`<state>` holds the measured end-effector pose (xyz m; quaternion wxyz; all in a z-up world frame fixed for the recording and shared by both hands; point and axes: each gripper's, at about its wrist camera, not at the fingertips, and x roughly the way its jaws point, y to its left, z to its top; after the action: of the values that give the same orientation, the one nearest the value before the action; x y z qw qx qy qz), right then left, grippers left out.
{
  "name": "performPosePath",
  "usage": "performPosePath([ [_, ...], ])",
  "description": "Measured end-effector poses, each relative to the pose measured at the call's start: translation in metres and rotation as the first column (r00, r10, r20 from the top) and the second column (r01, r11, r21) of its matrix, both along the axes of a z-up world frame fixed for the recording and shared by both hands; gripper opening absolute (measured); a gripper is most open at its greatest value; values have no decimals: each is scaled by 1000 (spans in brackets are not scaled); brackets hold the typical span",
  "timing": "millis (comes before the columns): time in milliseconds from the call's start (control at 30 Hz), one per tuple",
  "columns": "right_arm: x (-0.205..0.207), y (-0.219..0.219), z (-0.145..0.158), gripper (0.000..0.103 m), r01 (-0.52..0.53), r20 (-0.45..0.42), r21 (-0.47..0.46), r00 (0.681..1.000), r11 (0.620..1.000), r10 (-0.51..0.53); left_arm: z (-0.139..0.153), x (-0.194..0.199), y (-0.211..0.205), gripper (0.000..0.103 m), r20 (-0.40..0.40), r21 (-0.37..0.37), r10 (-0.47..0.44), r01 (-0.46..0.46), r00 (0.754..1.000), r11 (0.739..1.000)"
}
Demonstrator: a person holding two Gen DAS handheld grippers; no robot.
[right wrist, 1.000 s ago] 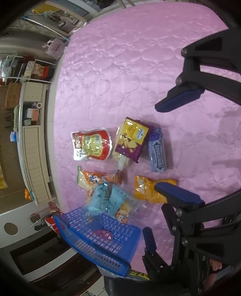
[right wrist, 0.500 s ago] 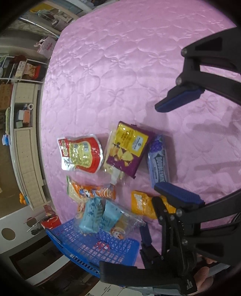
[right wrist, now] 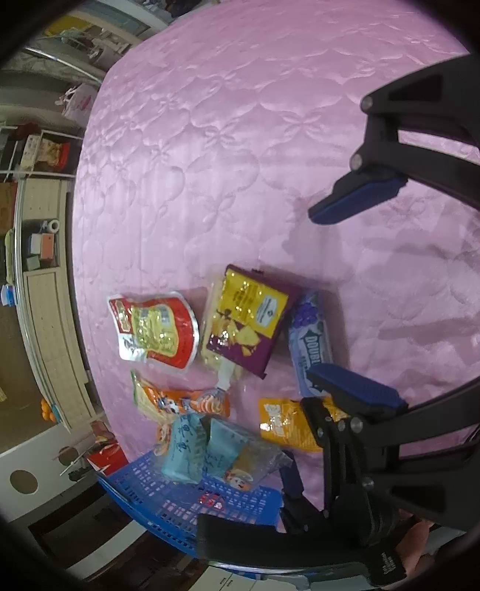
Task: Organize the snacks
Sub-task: 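Grasp the yellow sauce packet with left gripper while right grasps the Doublemint gum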
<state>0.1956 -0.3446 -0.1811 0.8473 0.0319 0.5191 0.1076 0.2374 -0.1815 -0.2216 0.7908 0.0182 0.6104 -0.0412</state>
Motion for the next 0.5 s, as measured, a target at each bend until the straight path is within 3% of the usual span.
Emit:
performPosePath([
  [267,-7,-1,9,81,2,12,-15,1000,1000,-2,4,-5,-14,76,11,12,7,-7,1000,1000],
  [333,-9,-1,11,81,8,13,-18,1000,1000,-8,6,-7,-13,64,15,8,-1,1,1000,1000],
  [400,-10,-2,12,81,14,13,-22,1000,1000,-13,9,-13,-11,43,7,2,-5,5,1000,1000],
  [500,-9,0,10,81,31,1,-38,1000,999,-31,10,-17,-10,29,5,-13,-19,19,1000,1000],
])
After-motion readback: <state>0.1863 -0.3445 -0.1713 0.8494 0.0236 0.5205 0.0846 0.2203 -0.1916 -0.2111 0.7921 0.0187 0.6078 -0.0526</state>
